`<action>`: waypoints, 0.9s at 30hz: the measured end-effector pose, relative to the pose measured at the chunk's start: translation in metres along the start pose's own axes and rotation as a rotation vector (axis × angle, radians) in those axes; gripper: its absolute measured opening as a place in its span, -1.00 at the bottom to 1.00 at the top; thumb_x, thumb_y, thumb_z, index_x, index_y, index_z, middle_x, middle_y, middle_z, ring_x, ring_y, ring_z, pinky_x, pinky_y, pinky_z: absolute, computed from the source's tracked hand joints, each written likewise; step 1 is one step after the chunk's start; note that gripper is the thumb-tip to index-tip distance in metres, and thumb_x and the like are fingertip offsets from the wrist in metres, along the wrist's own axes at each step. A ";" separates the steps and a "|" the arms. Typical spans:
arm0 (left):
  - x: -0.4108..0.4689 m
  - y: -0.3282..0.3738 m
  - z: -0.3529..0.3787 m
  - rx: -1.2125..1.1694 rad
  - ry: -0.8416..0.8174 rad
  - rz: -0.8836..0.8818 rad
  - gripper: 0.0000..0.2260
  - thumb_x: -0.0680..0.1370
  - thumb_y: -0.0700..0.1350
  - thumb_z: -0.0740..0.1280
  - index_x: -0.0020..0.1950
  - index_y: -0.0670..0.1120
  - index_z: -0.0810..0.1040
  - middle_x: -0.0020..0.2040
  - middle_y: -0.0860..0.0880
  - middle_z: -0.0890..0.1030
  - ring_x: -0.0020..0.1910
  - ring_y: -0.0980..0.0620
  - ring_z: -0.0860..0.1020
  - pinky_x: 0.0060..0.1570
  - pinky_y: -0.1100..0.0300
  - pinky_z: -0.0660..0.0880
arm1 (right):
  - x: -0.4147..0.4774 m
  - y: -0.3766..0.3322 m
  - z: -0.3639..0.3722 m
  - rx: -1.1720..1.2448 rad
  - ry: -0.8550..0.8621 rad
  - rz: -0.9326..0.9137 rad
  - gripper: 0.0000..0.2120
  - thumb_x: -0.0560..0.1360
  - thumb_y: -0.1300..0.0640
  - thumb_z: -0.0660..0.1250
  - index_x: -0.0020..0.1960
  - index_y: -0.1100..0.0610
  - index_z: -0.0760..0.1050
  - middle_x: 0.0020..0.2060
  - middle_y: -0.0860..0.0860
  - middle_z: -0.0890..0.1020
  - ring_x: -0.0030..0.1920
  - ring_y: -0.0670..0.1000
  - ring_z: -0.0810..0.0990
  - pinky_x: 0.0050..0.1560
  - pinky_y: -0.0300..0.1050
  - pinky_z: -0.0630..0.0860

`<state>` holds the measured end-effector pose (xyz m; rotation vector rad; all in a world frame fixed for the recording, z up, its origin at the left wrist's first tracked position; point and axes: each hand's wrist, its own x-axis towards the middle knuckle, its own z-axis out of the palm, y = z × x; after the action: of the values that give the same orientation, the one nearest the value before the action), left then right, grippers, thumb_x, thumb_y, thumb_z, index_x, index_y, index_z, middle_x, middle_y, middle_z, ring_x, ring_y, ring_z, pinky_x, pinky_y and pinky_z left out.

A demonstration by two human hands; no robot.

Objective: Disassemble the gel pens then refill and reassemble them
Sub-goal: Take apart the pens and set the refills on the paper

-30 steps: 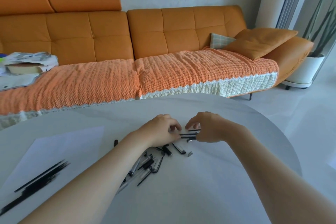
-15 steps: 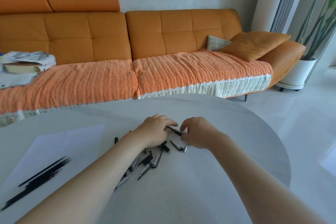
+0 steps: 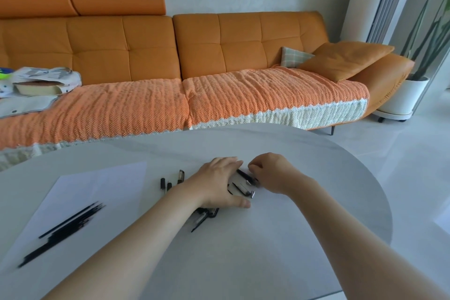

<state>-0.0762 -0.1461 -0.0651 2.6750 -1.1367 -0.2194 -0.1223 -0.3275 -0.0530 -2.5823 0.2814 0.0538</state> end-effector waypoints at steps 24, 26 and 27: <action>-0.118 -0.098 -0.003 -0.088 0.353 -0.250 -0.71 0.61 -0.06 0.25 0.31 0.15 0.53 -0.03 0.18 0.43 0.08 0.09 0.38 0.10 0.17 0.39 | -0.018 -0.099 0.054 -0.223 0.011 -0.512 -0.73 0.63 0.11 0.18 0.18 -0.09 0.60 0.12 -0.09 0.59 0.03 -0.01 0.59 0.00 -0.12 0.54; -0.116 -0.099 -0.005 -0.080 0.355 -0.247 -0.74 0.60 -0.03 0.26 0.27 0.14 0.56 -0.02 0.14 0.48 0.07 0.07 0.40 0.09 0.15 0.40 | -0.015 -0.104 0.058 -0.255 0.033 -0.536 -0.73 0.63 0.10 0.17 0.17 -0.10 0.60 0.11 -0.10 0.59 0.03 0.00 0.58 -0.02 -0.08 0.54; -0.115 -0.100 -0.006 -0.080 0.353 -0.246 -0.76 0.60 -0.02 0.26 0.24 0.13 0.57 -0.02 0.14 0.49 0.04 0.08 0.41 0.08 0.15 0.40 | -0.014 -0.105 0.060 -0.269 0.033 -0.551 -0.74 0.63 0.09 0.18 0.17 -0.11 0.60 0.11 -0.10 0.59 0.04 0.00 0.57 -0.03 -0.10 0.51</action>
<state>-0.0851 0.0049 -0.0802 2.6365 -0.6809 0.1596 -0.1122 -0.2057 -0.0497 -2.8341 -0.4592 -0.1614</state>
